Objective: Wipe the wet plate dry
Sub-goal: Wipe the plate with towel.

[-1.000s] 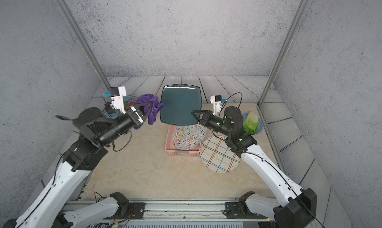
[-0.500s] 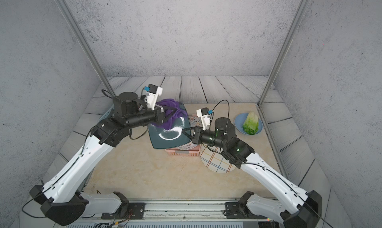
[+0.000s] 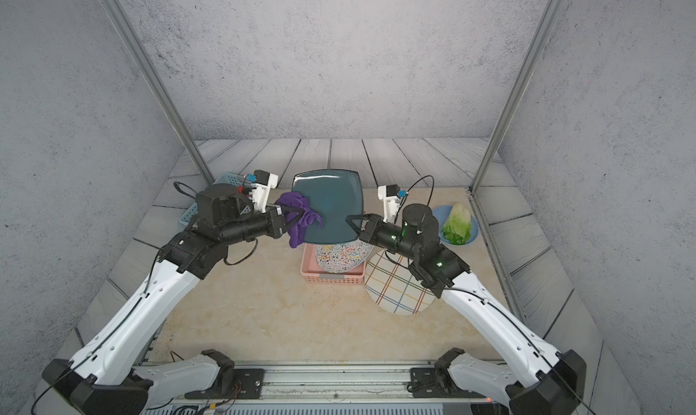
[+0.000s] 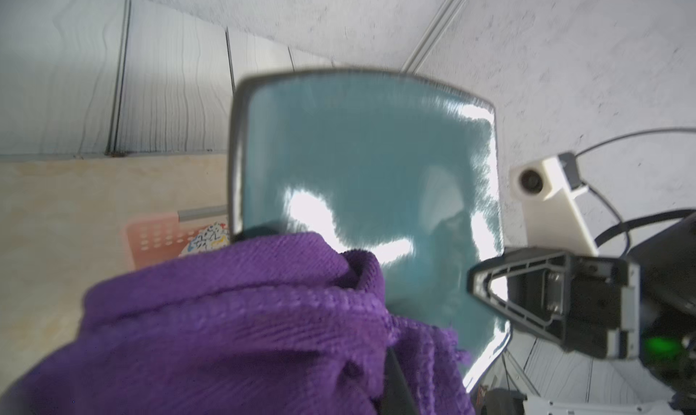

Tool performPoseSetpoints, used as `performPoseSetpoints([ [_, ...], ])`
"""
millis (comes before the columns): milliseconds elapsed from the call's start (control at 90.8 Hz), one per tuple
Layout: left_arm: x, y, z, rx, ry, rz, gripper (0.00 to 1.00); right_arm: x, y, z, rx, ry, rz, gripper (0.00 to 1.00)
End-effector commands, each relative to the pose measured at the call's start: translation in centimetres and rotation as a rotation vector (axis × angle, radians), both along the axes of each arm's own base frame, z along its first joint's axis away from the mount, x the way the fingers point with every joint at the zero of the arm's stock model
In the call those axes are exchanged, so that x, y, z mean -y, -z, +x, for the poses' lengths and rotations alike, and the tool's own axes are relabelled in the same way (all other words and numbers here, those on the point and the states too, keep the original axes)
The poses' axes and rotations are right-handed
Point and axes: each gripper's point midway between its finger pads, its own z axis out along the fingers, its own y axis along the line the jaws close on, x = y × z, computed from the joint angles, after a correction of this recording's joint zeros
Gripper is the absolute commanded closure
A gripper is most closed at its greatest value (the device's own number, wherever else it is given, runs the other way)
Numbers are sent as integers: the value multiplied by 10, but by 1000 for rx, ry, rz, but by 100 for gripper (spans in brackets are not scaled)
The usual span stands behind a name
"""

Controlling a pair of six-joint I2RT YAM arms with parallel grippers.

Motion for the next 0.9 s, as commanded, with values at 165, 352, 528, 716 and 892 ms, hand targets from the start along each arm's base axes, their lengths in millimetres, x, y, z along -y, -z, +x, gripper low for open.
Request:
performPoseSetpoints([
  [165,55,43,-18,1,97,170,100,6,-104,-23,248,-76,315,100],
  [352,-25,29,23,-160,-137,-129,100,49,-88,21,101,48,430,100],
  [528,-69,29,23,-270,-223,-340,100,58,-66,13,82,17,482,100],
  [716,-58,15,23,-407,-162,-785,100,37,-61,-8,96,-114,567,100],
  [892,-36,4,23,-548,-107,-992,100,11,-45,-9,40,-160,554,100],
])
